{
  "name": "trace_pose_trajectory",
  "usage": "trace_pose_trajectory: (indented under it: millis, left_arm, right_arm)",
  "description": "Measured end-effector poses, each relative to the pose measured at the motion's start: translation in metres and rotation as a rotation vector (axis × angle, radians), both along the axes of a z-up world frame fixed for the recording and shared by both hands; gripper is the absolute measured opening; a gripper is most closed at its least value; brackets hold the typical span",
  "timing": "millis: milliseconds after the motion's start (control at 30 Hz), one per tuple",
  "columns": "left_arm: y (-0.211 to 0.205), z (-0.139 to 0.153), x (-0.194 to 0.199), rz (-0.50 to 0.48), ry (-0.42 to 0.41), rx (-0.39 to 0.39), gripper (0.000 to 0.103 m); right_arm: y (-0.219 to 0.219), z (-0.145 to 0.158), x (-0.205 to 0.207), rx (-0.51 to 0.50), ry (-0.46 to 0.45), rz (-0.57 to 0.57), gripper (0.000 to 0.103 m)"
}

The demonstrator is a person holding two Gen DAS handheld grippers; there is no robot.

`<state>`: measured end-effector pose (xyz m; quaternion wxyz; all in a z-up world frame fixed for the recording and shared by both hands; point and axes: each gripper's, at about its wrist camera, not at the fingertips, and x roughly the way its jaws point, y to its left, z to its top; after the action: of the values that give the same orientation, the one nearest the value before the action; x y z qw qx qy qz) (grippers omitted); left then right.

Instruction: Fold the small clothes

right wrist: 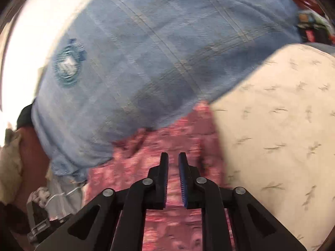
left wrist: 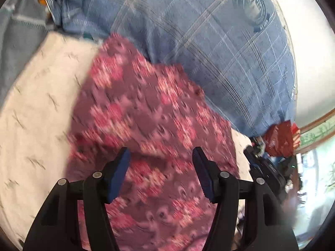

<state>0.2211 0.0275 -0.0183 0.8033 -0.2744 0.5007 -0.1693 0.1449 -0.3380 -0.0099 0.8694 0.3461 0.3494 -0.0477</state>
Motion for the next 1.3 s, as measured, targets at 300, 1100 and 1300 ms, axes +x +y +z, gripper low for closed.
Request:
trace_pose_trajectory:
  millis: [300,1100,1300]
  left_arm:
    - [0.039,-0.038,0.033,0.153,0.162,0.214,0.060]
    - [0.009,-0.029,0.025,0.068,0.118,0.353,0.065]
    - [0.006,-0.028,0.020,0.048,0.118,0.388,0.071]
  right_arm:
    - [0.064,-0.052,0.028,-0.091,0.108,0.173,0.022]
    - [0.141,-0.047,0.041,-0.466,0.221,0.386,0.087]
    - [0.119,-0.039,0.021,-0.496,0.280,0.230,0.100]
